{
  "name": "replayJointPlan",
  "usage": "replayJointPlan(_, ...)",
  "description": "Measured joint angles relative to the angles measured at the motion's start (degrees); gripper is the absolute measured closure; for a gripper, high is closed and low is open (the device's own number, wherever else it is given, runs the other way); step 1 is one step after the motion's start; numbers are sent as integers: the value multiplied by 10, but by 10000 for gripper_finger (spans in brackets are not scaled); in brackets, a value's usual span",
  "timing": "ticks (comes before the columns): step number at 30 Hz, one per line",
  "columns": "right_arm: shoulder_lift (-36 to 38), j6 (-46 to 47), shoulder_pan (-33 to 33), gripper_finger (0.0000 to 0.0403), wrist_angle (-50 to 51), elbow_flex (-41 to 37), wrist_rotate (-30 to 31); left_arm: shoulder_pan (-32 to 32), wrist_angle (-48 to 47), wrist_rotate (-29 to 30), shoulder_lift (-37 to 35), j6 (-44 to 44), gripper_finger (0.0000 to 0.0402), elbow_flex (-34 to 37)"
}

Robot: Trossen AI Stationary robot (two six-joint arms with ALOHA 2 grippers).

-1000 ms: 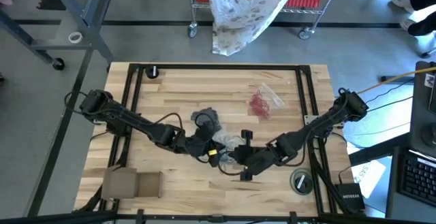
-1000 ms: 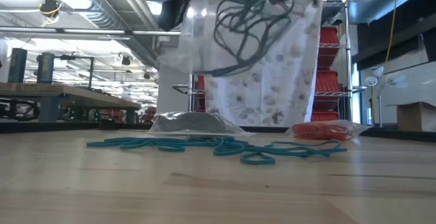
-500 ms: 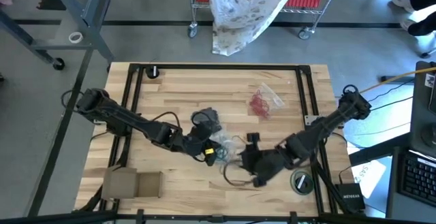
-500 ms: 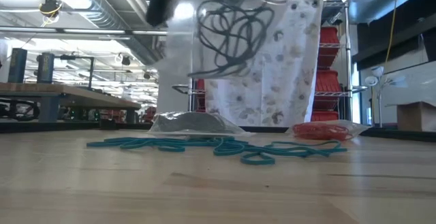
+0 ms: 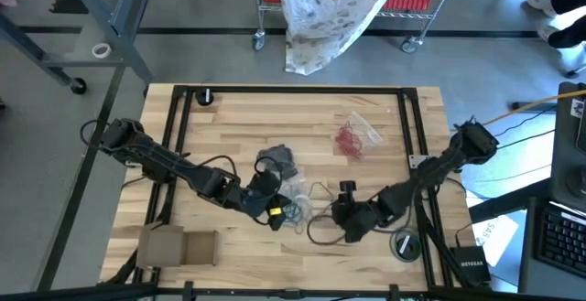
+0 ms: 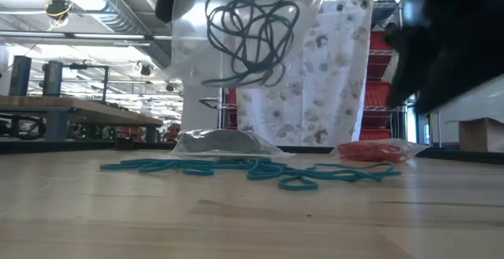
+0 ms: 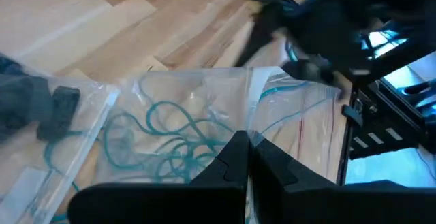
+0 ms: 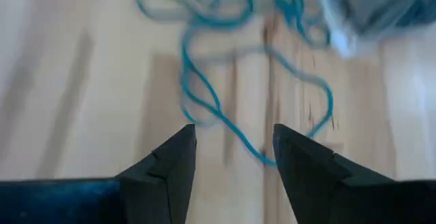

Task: Sort rubber bands
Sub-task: Put the blue rubber band into the transparent zip lock bag

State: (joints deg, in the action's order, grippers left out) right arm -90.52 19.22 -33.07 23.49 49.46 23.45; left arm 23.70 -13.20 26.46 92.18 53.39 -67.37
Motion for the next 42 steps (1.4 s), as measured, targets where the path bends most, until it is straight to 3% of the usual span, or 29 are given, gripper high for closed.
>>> replayJointPlan(10,-10,-89,84,218,-124,-71,-102,-2,0,0,0,-15,401,0)
replayJointPlan(17,-50,-105,114,285,-109,-69,-163,0,0,0,0,-18,401,0)
replayJointPlan(23,-53,-78,109,390,-50,-49,-192,2,1,0,0,-15,401,0)
replayJointPlan(28,-37,-55,64,398,90,-2,-207,3,2,0,0,-14,401,0)
replayJointPlan(36,-1,-13,-6,402,302,150,-89,3,4,3,1,-11,402,0)
replayJointPlan(42,3,-14,-39,402,350,277,-31,3,6,4,1,-11,402,0)
